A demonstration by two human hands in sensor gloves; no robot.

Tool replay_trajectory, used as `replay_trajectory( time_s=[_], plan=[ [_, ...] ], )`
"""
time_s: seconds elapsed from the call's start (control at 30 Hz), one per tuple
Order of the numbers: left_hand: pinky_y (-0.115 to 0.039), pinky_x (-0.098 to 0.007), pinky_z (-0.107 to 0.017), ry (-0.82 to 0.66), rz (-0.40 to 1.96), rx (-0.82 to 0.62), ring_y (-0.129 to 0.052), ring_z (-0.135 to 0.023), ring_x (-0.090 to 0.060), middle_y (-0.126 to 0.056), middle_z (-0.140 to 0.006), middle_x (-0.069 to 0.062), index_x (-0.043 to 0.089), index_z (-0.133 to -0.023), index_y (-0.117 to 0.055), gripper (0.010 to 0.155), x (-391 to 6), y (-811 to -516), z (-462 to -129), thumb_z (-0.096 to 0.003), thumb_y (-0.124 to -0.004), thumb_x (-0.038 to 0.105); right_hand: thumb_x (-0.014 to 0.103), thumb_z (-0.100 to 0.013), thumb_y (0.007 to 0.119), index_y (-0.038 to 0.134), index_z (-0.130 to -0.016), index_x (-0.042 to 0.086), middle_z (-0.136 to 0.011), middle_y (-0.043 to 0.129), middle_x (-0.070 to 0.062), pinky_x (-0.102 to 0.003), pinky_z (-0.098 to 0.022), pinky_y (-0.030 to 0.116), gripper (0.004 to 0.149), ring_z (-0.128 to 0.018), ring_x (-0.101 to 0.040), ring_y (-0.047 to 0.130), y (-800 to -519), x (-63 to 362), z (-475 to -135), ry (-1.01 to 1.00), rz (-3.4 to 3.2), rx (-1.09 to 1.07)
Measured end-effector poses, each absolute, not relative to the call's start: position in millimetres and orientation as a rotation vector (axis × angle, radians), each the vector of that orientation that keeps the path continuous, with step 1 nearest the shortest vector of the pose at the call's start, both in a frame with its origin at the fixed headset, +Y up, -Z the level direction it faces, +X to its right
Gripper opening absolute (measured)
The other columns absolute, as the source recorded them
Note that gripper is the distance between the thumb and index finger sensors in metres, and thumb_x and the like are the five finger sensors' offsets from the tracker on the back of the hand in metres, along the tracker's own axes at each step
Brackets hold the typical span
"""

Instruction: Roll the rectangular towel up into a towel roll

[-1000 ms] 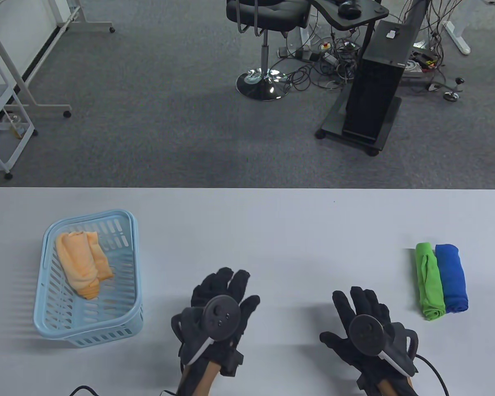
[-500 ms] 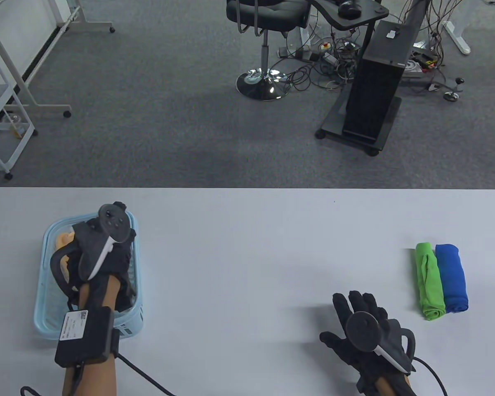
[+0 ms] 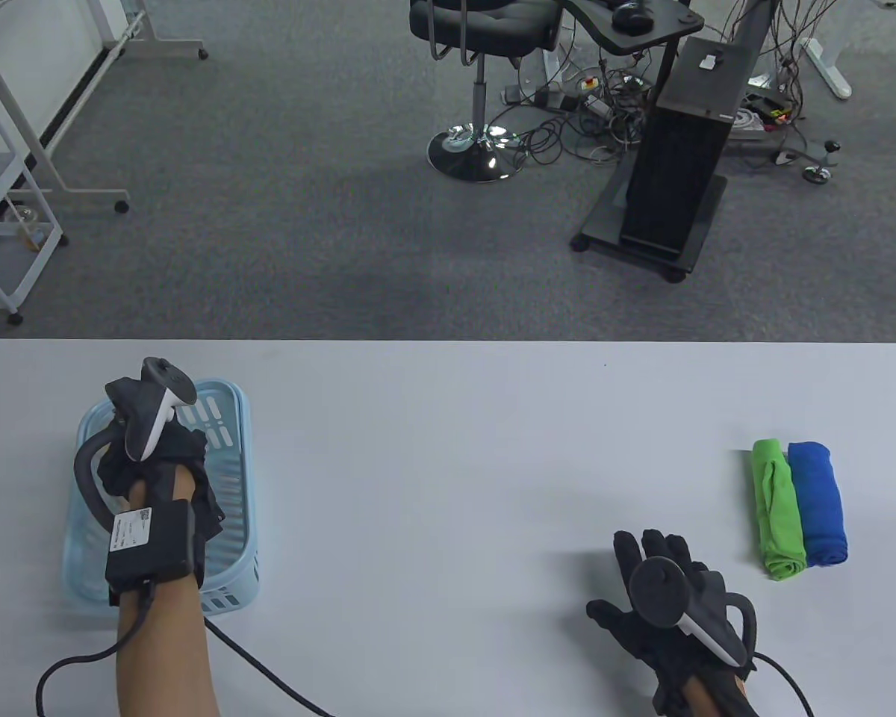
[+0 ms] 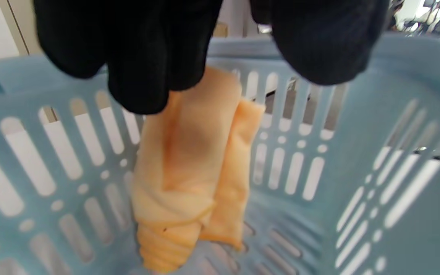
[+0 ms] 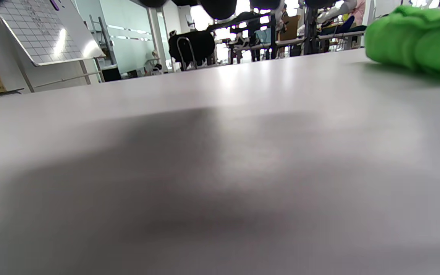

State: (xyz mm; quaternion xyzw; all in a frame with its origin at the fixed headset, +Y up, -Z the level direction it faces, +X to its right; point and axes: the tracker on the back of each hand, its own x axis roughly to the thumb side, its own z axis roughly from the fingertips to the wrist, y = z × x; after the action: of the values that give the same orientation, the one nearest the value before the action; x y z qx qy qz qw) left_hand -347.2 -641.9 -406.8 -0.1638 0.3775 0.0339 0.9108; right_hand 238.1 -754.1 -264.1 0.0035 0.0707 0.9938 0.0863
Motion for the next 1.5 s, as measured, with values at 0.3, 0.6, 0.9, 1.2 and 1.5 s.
replay_trajectory(
  time_s=[0.3, 0.6, 0.9, 1.2, 1.5],
  plan=[
    [-0.081, -0.056, -0.054, 0.807, 0.13, -0.429, -0.101, -0.075, -0.039, -0.084, -0.097, -0.026, 0.033, -0.109, -0.033, 0.093, -364, -676, -413, -0.0339, -0.083, 0.056, 0.069, -0.026, 0.063, 0.029, -0.105, 0.025, -0.108, 0.026, -0.016, -0.068, -0.07, 0.037, 0.097, -0.101, -0.043, 0.028, -759, 243, -267, 0.275, 2.971, -0.026],
    [-0.087, -0.05, -0.049, 0.793, 0.181, -0.255, -0.111, -0.06, -0.029, -0.103, -0.08, -0.016, 0.03, -0.089, -0.08, 0.057, -359, -663, -418, -0.0349, -0.088, 0.045, 0.069, -0.026, 0.063, 0.027, -0.105, 0.024, -0.108, 0.024, -0.016, -0.068, -0.07, 0.036, 0.098, -0.101, -0.043, 0.026, -761, 245, -268, 0.304, 2.971, -0.048],
    [-0.094, -0.043, -0.038, 0.653, 0.142, -0.157, -0.117, -0.038, -0.019, -0.113, -0.058, -0.014, 0.026, -0.071, -0.096, 0.039, -334, -629, -409, -0.0328, -0.095, 0.034, 0.068, -0.027, 0.063, 0.027, -0.105, 0.024, -0.108, 0.021, -0.016, -0.067, -0.07, 0.035, 0.097, -0.101, -0.042, 0.023, -758, 246, -268, 0.284, 2.952, -0.044],
    [-0.092, -0.043, -0.039, 0.483, 0.271, 0.221, -0.114, -0.036, -0.018, -0.111, -0.057, -0.013, 0.026, -0.071, -0.095, 0.039, -283, -515, -358, -0.0336, -0.094, 0.036, 0.068, -0.027, 0.063, 0.027, -0.105, 0.024, -0.108, 0.021, -0.015, -0.067, -0.071, 0.034, 0.097, -0.101, -0.042, 0.023, -751, 239, -265, 0.265, 2.925, 0.013],
    [-0.091, -0.044, -0.034, 0.11, 0.625, 0.342, -0.113, -0.029, -0.017, -0.112, -0.051, -0.015, 0.019, -0.073, -0.095, 0.042, -195, -438, -295, -0.0357, -0.092, 0.038, 0.067, -0.027, 0.063, 0.027, -0.105, 0.024, -0.108, 0.021, -0.015, -0.067, -0.071, 0.033, 0.097, -0.102, -0.042, 0.022, -749, 232, -264, 0.275, 2.916, 0.069]
  ],
)
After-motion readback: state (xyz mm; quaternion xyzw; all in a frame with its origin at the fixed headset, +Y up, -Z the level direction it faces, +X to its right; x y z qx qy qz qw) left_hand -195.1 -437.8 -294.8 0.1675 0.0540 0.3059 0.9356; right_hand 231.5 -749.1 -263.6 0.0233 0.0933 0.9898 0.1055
